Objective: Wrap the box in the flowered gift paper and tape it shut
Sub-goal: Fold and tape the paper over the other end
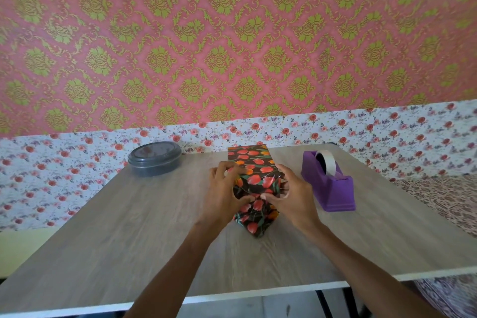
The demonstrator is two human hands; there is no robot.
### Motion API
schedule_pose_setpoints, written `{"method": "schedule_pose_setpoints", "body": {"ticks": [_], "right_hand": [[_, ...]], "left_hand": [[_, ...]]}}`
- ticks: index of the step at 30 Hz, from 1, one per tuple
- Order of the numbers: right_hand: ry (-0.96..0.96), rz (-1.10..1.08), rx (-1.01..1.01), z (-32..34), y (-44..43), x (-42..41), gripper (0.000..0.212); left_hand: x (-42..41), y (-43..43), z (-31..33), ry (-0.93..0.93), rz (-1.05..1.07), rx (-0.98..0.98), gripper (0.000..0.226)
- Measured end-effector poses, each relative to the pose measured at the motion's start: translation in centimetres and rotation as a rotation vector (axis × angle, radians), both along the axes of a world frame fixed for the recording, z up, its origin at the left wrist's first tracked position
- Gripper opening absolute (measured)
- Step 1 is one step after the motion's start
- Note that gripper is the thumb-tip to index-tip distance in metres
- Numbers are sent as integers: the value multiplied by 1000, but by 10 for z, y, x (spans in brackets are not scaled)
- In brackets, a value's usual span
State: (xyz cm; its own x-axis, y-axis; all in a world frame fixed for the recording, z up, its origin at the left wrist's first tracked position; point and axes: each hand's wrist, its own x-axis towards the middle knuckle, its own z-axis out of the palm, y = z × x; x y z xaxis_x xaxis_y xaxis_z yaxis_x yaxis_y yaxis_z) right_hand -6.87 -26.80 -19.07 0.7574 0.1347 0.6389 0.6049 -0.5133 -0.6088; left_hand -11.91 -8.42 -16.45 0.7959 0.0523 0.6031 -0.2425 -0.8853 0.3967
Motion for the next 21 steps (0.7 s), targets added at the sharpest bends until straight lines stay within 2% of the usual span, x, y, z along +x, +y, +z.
{"method": "schedule_pose_setpoints", "body": {"ticks": [4,6,8,9,11,13,15,16,17,19,21], "right_hand": [[93,-41,-29,4,-23,9,92],[187,23,-52,11,-36,13,87],[213,76,-106,22,-52,18,67],[161,45,-115,29,-62,20,48],[11,-156,-137,41,-83,25,14],[-31,-435,-245,51,-106,32,13],[129,-613,-386,57,-129,41,24],[281,-610,-396,59,-138,46,31],[452,-518,-337,61,-141,50,33],[776,-279,1,68,-144,52,21],[1017,-158,288,79,-143,47,14]], "left_hand": [[9,-24,4,15,-35,41,72],[16,-34,6,37,-26,82,76],[21,-40,6,59,-14,89,77],[25,-44,7,64,-11,93,77],[29,-49,8,83,14,115,77],[32,-53,10,102,53,145,76],[35,-59,13,120,82,176,76],[37,-62,16,130,91,196,78],[39,-62,16,139,101,210,79],[41,-64,18,153,116,233,81],[43,-65,19,159,133,246,81]]}}
